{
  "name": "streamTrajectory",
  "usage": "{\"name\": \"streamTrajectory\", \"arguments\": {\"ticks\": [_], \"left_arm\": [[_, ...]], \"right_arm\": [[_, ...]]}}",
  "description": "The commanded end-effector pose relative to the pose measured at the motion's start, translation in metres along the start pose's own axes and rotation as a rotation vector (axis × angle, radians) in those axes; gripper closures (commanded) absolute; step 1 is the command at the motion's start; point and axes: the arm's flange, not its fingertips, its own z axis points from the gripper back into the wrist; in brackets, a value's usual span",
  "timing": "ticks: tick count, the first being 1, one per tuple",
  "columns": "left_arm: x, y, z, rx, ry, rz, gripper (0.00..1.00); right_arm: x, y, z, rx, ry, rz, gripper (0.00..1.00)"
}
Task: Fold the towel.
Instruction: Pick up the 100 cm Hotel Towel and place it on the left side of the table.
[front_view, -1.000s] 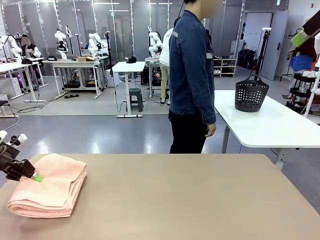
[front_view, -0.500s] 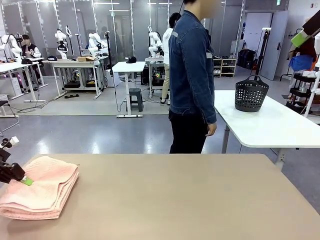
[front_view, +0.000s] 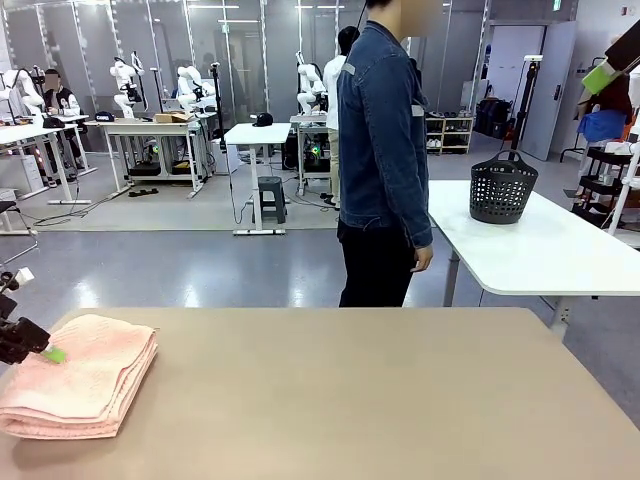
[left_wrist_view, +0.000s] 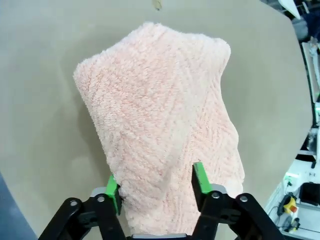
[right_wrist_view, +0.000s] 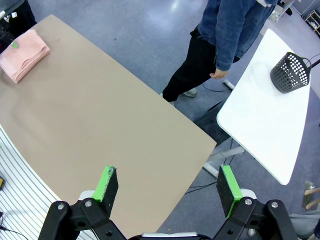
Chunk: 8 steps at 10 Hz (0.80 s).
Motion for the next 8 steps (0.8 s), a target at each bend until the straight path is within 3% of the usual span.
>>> {"name": "streamTrajectory", "arguments": {"ticks": [1,2,7,8], "left_arm": [[-0.01,-0.013,0.006,0.136,-0.068,-0.061,0.09],[-0.014,-0.02,0.014,0.171,-0.084,-0.08,0.0],[-0.036,-0.071,0.007,0.266,-0.113,-0.055,0.0],[-0.021,-0.048,0.022,0.208,-0.125,-0.094,0.0]], "right_arm": [[0.0,0.0,0.001,0.0,0.005,0.01,0.0],[0.0,0.0,0.001,0.0,0.005,0.01,0.0],[0.0,0.0,0.001,0.0,0.005,0.01,0.0],[0.0,0.0,0.001,0.0,0.005,0.01,0.0]]}}
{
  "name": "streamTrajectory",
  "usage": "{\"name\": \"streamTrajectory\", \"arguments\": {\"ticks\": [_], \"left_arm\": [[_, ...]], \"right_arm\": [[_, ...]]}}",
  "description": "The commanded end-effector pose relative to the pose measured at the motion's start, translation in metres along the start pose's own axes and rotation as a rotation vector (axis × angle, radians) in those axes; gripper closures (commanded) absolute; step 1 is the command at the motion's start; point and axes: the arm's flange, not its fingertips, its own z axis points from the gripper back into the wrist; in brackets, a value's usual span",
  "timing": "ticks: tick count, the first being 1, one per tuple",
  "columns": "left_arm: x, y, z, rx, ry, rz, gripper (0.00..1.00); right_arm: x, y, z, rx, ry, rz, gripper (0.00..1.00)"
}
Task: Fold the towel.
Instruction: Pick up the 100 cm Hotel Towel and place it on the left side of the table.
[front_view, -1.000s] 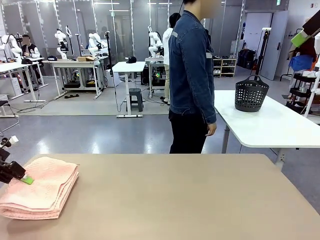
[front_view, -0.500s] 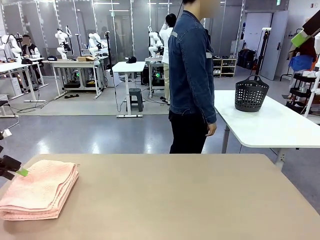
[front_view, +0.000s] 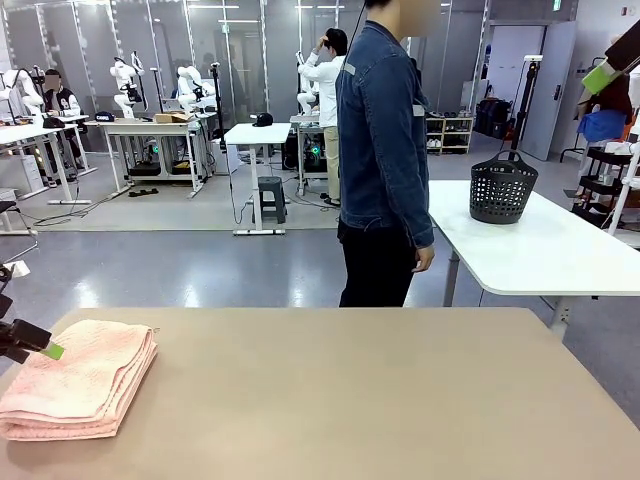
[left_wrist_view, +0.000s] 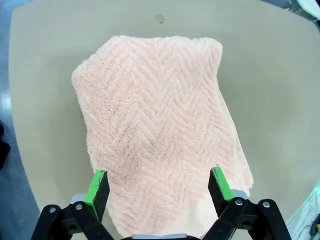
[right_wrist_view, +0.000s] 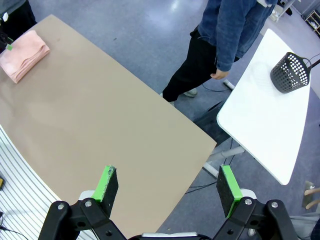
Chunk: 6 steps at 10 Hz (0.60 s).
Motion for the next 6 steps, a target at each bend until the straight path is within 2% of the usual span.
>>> {"name": "streamTrajectory", "arguments": {"ticks": [1,6], "left_arm": [[0.009,0.0142,0.0055,-0.013,-0.002,-0.006,0.0],[0.009,0.0142,0.0055,-0.013,-0.002,-0.006,0.0]], "right_arm": [[-0.0005,0.0001,0.0014,0.0,0.005,0.01,0.0],[-0.0005,0.0001,0.0014,0.0,0.005,0.01,0.0]]}}
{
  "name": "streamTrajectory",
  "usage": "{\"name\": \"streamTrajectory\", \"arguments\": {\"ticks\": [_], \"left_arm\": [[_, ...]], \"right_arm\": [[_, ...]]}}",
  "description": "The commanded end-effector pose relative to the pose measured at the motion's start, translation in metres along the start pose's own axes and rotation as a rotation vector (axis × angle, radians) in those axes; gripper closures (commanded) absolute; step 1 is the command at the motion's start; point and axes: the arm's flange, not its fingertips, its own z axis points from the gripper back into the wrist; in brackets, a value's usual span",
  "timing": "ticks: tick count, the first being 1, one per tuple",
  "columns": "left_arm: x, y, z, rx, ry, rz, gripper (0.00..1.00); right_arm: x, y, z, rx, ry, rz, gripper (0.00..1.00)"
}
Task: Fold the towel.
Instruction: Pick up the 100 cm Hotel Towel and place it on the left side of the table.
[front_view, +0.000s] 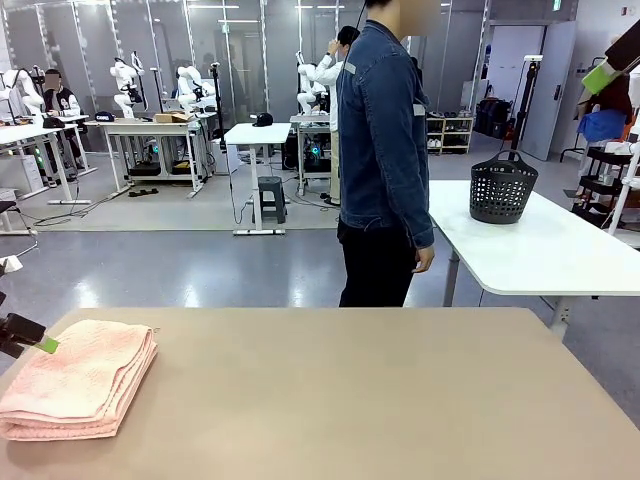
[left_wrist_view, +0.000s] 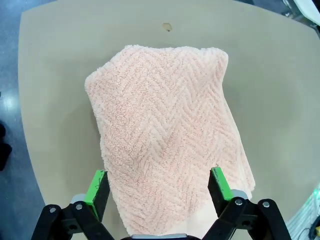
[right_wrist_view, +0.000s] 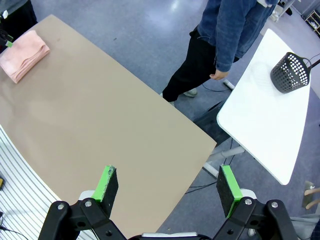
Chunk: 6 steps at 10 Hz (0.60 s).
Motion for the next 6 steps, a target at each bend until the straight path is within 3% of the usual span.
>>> {"name": "streamTrajectory", "arguments": {"ticks": [1,6], "left_arm": [[0.0035,0.0038,-0.0006,-0.015,0.014,-0.016,0.0],[0.0035,0.0038,-0.0006,-0.015,0.014,-0.016,0.0]], "right_arm": [[-0.0005,0.0001,0.0014,0.0,0.005,0.009,0.0],[-0.0005,0.0001,0.0014,0.0,0.005,0.009,0.0]]}}
